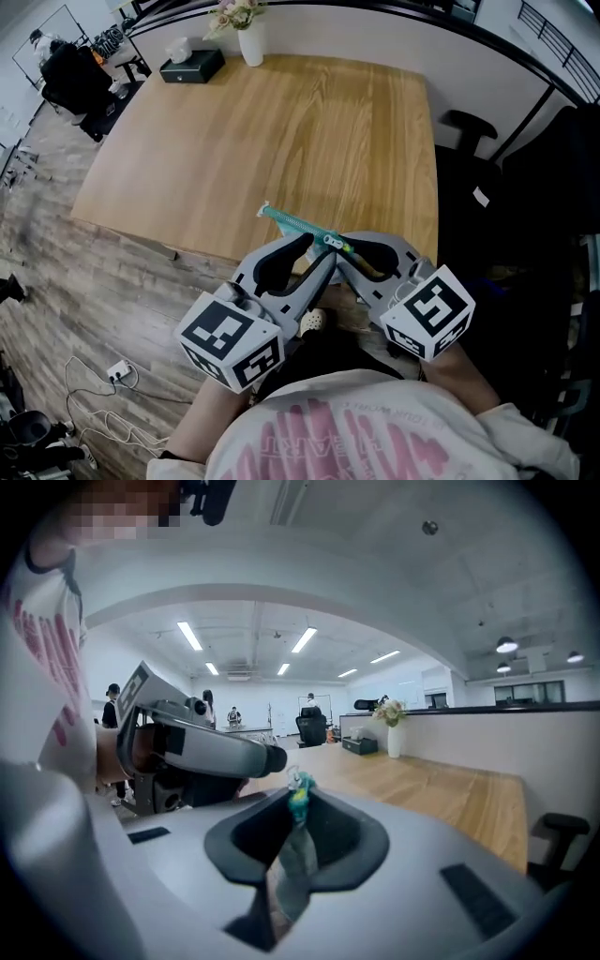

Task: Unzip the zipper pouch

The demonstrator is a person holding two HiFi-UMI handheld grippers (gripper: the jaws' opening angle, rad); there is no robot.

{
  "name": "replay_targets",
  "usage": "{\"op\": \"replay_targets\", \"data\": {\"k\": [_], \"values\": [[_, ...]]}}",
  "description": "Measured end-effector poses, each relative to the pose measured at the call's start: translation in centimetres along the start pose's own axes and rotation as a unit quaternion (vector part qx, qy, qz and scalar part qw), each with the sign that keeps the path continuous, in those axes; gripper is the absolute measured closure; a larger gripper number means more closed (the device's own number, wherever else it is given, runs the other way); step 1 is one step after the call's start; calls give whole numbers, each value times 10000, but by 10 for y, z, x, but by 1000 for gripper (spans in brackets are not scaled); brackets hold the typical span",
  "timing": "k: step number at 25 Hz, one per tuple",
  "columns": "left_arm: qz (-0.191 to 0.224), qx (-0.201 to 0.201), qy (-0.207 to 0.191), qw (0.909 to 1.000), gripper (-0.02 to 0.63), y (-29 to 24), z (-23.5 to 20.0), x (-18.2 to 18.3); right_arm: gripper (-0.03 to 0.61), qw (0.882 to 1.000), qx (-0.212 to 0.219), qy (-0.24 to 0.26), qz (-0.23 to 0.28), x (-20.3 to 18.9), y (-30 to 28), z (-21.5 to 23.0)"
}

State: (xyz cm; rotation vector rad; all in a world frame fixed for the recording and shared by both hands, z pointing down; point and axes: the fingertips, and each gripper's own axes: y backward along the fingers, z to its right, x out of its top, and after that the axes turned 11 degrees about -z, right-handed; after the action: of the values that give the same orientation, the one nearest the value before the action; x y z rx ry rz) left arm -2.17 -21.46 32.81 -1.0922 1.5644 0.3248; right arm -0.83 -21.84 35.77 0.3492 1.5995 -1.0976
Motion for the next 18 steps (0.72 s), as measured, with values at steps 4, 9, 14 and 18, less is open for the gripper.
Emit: {"op": "replay_targets", "data": {"k": [4, 9, 14, 18], "values": [[3, -90, 117, 9999, 473, 3, 9, -2, 530, 9994, 36, 335, -7, 5, 4, -13], [-331, 570, -378, 9971, 523, 5, 7, -10, 529, 9981, -59, 566, -217, 0, 3, -20], [-592, 884, -754, 9915, 532, 3, 12, -16, 529, 9979, -161, 480, -408, -8, 4, -22], [-589, 878, -665, 9922, 532, 5, 14, -18, 530, 9975, -175, 482, -481, -9, 4, -25]]}}
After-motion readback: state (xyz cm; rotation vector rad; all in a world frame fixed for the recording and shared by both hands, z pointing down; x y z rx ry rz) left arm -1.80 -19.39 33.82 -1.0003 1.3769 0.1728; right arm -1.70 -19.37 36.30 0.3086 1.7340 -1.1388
